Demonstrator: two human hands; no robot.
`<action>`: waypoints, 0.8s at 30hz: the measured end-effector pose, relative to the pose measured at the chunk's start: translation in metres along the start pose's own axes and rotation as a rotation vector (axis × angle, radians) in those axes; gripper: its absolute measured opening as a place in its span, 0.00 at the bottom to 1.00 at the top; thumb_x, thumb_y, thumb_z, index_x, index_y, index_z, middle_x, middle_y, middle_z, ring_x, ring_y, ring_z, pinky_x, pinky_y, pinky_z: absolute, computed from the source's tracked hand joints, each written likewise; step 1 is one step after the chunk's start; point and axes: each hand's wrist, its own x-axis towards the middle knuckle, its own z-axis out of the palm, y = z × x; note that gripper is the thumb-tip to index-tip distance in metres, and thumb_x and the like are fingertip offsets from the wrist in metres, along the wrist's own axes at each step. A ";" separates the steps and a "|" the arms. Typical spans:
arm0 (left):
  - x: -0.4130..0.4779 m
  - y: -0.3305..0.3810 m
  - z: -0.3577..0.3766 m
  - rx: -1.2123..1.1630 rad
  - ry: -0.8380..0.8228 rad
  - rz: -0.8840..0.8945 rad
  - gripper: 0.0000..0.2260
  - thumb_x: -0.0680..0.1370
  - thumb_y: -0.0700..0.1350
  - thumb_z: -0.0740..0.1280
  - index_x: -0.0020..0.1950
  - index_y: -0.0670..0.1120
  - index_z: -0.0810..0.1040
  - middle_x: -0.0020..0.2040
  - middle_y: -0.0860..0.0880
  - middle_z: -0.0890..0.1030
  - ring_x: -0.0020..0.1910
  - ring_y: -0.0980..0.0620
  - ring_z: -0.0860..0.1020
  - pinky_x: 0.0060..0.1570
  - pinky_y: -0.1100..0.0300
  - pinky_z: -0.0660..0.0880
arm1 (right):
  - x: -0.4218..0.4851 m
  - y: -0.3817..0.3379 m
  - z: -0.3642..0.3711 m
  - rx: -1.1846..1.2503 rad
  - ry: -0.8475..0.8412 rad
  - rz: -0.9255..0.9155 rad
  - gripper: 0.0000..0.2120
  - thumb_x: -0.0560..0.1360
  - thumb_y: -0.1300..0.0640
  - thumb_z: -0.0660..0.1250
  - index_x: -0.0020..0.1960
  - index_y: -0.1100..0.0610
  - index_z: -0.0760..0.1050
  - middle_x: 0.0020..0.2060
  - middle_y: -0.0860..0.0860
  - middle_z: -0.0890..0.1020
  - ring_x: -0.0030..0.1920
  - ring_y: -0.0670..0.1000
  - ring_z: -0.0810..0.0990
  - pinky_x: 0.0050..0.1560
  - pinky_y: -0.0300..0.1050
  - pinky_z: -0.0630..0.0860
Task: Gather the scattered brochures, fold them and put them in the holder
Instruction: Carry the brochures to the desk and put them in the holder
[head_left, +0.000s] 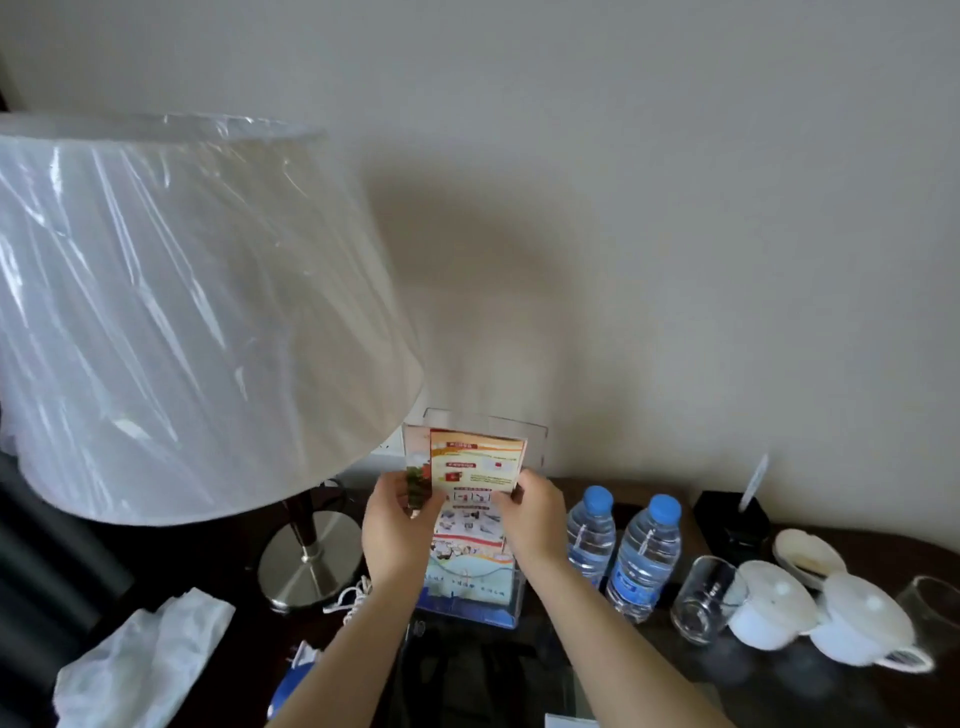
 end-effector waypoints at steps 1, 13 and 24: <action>0.002 -0.007 0.003 -0.006 -0.002 -0.017 0.13 0.70 0.49 0.75 0.45 0.56 0.71 0.38 0.60 0.77 0.38 0.64 0.76 0.33 0.70 0.68 | -0.001 0.004 0.007 -0.016 -0.007 0.001 0.07 0.75 0.62 0.69 0.53 0.59 0.81 0.53 0.51 0.84 0.53 0.49 0.82 0.42 0.27 0.71; 0.001 -0.042 0.035 0.143 -0.133 -0.226 0.16 0.76 0.49 0.69 0.58 0.43 0.69 0.41 0.55 0.76 0.39 0.53 0.76 0.34 0.59 0.71 | -0.021 0.021 0.035 -0.183 0.067 0.116 0.09 0.77 0.59 0.64 0.55 0.52 0.67 0.52 0.47 0.79 0.50 0.48 0.82 0.38 0.35 0.75; -0.002 -0.033 0.041 0.388 -0.241 -0.106 0.19 0.74 0.39 0.61 0.64 0.46 0.67 0.56 0.46 0.80 0.49 0.45 0.80 0.41 0.53 0.77 | -0.042 0.009 0.041 -0.191 0.074 0.227 0.34 0.75 0.60 0.67 0.76 0.57 0.54 0.66 0.52 0.69 0.65 0.50 0.72 0.55 0.42 0.79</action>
